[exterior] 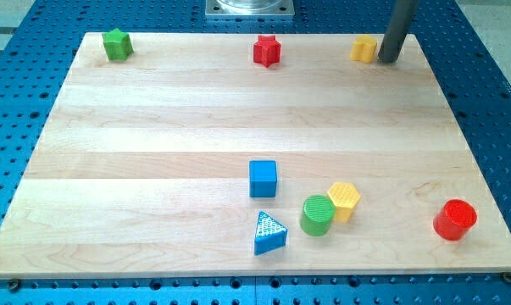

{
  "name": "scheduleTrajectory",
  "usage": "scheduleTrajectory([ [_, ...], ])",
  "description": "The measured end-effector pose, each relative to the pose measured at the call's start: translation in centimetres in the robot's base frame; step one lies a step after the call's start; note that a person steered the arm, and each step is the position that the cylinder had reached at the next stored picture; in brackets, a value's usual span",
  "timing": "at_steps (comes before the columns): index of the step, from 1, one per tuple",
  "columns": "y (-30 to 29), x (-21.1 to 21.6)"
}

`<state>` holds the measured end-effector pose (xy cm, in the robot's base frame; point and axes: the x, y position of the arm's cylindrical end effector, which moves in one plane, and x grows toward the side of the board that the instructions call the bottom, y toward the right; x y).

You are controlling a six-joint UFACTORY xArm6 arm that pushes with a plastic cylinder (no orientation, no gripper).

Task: Push the green circle into the blue cube

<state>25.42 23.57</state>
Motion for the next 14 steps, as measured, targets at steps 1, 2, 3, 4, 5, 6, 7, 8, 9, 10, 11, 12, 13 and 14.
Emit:
scheduleTrajectory([
  [1,1.3,5.6],
  [2,0.9,12.9],
  [3,0.6,13.2],
  [4,1.0,14.9],
  [5,0.9,14.1],
  [6,0.9,14.1],
  [7,0.3,15.8],
  [8,-0.5,19.9],
  [9,1.5,22.7],
  [10,-1.5,26.3],
  [11,-4.6,32.3],
  [12,-14.1,33.7],
  [13,-19.6,31.9],
  [14,-16.8,29.8],
])
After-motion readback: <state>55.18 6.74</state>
